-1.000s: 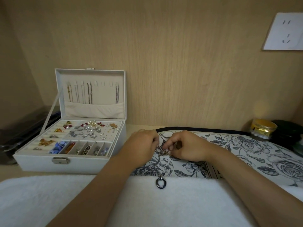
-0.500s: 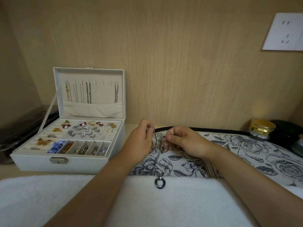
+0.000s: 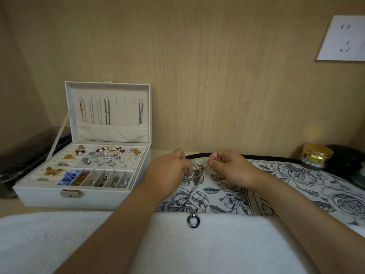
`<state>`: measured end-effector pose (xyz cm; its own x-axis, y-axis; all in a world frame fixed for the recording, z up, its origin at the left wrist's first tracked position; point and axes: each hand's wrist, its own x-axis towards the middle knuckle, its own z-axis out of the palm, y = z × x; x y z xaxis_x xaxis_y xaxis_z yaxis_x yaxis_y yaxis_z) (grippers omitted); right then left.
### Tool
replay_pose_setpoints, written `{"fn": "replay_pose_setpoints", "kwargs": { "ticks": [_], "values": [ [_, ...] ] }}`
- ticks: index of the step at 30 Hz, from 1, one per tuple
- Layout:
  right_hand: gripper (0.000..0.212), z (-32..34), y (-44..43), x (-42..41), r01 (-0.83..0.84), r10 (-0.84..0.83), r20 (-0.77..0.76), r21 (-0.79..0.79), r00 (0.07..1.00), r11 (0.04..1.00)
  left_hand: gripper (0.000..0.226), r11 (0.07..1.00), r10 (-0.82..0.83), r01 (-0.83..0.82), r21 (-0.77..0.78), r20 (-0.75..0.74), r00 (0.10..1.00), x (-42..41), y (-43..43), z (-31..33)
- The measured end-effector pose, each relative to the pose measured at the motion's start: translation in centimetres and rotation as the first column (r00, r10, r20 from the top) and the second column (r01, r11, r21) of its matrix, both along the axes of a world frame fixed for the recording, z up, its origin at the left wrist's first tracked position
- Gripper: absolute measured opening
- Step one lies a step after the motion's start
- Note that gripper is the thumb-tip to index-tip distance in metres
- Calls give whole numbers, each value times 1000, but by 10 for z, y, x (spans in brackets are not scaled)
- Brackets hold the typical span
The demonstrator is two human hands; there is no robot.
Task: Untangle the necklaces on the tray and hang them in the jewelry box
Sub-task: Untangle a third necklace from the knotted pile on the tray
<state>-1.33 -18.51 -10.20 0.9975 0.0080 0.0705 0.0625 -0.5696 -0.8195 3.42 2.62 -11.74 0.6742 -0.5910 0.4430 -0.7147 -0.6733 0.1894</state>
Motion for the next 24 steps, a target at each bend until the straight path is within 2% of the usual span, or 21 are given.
{"fn": "replay_pose_setpoints", "kwargs": {
  "ticks": [4,7,10,14,16,18,20,21,22,24],
  "values": [
    [16,1,-2,-3,-16,18,21,-110,1000,994,28,998,64,-64,-2,85,994,1,-2,-2],
    [20,4,-1,-6,-16,15,-20,-42,1000,999,29,998,51,-51,43,6,999,1,-2,0],
    [25,4,-4,-5,5,-6,-37,-2,999,1000,19,999,13,-13,32,0,1000,0,-5,2],
    [35,6,-7,-6,47,-49,-19,-74,999,996,17,991,99,-103,83,55,994,6,-3,-8],
    [37,7,-8,-6,66,-67,2,-98,998,993,16,984,177,-177,-11,-20,984,5,-5,-8],
    [38,6,-8,-5,80,-78,21,-96,997,992,21,943,177,-237,-234,-252,951,0,-9,-2],
    [36,4,-7,-4,87,-83,54,-83,995,993,28,797,11,-318,-514,-515,857,-1,-13,2],
    [33,3,-7,-2,93,-87,74,-82,993,992,28,725,-37,-368,-582,-567,823,0,-14,3],
    [31,1,-8,-1,104,-96,90,-83,991,991,28,692,-36,-403,-599,-587,809,0,-13,5],
    [29,-1,-8,1,137,-128,107,-85,986,987,26,716,69,-418,-559,-539,839,-1,-11,6]
  ]
}}
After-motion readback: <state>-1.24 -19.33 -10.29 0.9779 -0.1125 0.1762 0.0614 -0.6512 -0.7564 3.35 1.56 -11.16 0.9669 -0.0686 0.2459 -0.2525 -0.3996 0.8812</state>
